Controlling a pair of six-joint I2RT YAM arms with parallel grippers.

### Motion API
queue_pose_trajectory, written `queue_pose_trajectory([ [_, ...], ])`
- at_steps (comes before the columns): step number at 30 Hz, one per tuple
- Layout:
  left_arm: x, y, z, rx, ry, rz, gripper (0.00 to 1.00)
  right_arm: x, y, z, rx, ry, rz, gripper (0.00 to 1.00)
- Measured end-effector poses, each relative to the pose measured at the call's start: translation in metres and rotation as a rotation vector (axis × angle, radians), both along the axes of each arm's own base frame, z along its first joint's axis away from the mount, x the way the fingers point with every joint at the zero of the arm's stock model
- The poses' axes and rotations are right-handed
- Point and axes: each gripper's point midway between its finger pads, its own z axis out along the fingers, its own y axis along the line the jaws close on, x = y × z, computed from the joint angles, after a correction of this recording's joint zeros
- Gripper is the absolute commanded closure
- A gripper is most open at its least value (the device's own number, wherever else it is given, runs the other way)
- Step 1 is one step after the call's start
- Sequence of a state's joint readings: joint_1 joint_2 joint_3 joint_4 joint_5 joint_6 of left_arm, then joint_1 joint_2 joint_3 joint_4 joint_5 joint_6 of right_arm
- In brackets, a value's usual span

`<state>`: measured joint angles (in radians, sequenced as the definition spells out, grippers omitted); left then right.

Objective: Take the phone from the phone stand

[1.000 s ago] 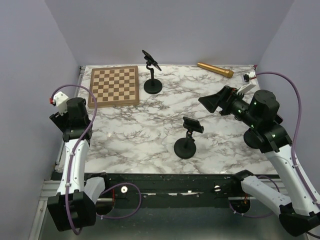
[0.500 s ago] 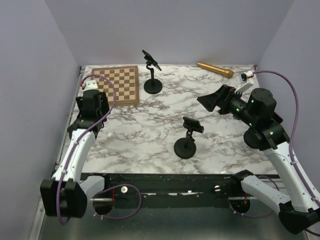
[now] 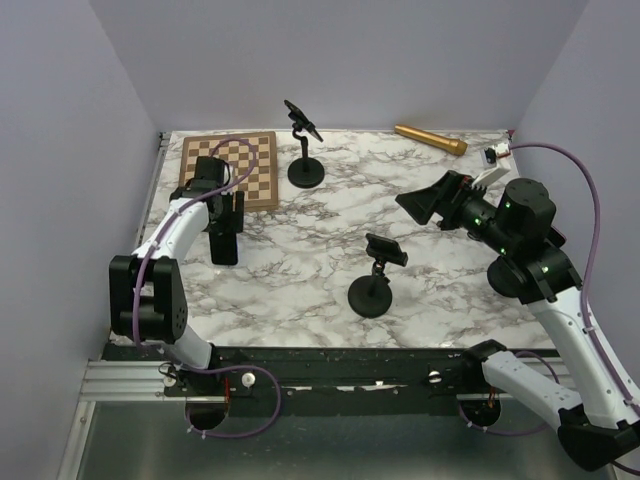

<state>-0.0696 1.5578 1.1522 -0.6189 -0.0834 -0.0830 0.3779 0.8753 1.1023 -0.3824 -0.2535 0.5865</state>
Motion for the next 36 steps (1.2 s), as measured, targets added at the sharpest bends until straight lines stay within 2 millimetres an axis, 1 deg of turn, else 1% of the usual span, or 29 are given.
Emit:
queue_pose_trajectory([
  [4,0.000,0.002,-0.011,0.016,0.064,-0.010,1.00,0.001,0.001,-0.003,-0.003,0.009,0.001,0.00],
  [8,-0.003,0.008,-0.027,0.052,0.140,-0.018,1.00,0.003,0.001,-0.005,-0.006,0.016,0.001,0.00],
  [10,-0.001,0.010,-0.033,0.063,0.184,-0.021,1.00,0.003,0.001,-0.005,-0.006,0.015,0.001,0.00],
  [14,0.007,0.015,-0.041,0.084,0.229,-0.038,1.00,0.002,0.001,-0.004,-0.017,0.013,0.003,0.00],
  [18,0.006,0.021,-0.047,0.101,0.256,-0.043,1.00,0.001,0.000,-0.002,-0.026,0.010,0.004,0.00],
  [22,0.004,0.028,-0.060,0.117,0.310,-0.037,0.99,0.002,0.000,0.001,-0.027,0.005,0.005,0.00],
  [23,0.003,0.030,-0.062,0.117,0.321,-0.033,0.98,0.003,0.000,0.002,-0.028,0.005,0.005,0.00],
  [27,0.000,0.035,-0.065,0.116,0.342,-0.018,0.85,0.004,0.001,0.000,-0.032,0.010,0.005,0.00],
  [29,0.001,0.038,-0.064,0.120,0.343,-0.011,0.78,0.004,0.000,0.000,-0.032,0.011,0.004,0.00],
  [31,0.000,0.040,-0.066,0.126,0.347,-0.005,0.68,0.004,0.000,0.000,-0.033,0.012,0.005,0.00],
  [33,0.000,0.040,-0.067,0.129,0.351,-0.004,0.62,0.004,0.000,0.000,-0.034,0.011,0.005,0.00],
  [35,0.000,0.040,-0.067,0.130,0.353,-0.003,0.53,0.004,0.000,-0.001,-0.035,0.011,0.005,0.00],
  [36,0.000,0.041,-0.067,0.131,0.353,-0.003,0.52,0.004,0.000,-0.001,-0.036,0.012,0.005,0.00],
])
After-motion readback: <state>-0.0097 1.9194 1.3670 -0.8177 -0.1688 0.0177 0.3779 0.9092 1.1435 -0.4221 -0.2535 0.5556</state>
